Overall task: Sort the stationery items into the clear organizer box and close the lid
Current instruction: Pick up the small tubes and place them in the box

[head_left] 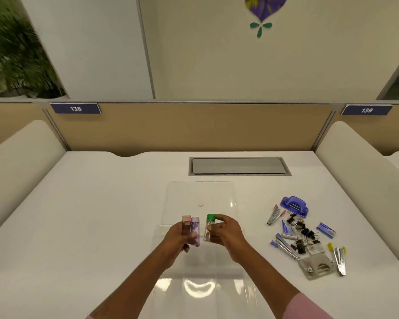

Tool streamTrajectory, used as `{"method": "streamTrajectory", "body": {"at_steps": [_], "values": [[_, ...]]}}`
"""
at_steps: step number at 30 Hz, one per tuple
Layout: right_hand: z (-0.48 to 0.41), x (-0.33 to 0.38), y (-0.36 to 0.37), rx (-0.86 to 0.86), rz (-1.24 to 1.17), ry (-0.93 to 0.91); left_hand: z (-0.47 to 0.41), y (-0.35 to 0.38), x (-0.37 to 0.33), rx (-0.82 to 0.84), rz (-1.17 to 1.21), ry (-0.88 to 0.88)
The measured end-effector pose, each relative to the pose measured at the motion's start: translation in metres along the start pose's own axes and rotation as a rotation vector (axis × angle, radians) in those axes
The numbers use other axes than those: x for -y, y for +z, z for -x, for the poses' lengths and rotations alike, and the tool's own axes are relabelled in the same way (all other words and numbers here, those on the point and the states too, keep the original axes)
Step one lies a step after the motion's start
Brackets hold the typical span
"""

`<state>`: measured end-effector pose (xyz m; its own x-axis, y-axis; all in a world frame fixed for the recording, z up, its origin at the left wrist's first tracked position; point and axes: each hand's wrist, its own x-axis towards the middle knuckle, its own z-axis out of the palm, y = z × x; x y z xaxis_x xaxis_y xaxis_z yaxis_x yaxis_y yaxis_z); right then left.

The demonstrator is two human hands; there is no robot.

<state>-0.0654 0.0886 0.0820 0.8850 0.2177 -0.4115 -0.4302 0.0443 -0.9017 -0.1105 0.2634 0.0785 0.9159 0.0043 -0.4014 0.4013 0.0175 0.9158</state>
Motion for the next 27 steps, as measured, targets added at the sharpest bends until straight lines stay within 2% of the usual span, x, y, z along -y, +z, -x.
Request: {"method": "streamTrajectory", "body": {"at_steps": [9,20,27], "values": [[0.007,-0.017,0.054,0.067,0.2,-0.041,0.016,-0.055,0.014,-0.099,-0.154,-0.093],[0.002,-0.04,0.087,-0.087,0.66,-0.172,0.014,-0.066,0.029,-0.238,-0.356,-0.214],[-0.001,-0.051,0.099,-0.094,0.813,-0.167,0.01,-0.066,0.036,-0.267,-0.379,-0.267]]}}
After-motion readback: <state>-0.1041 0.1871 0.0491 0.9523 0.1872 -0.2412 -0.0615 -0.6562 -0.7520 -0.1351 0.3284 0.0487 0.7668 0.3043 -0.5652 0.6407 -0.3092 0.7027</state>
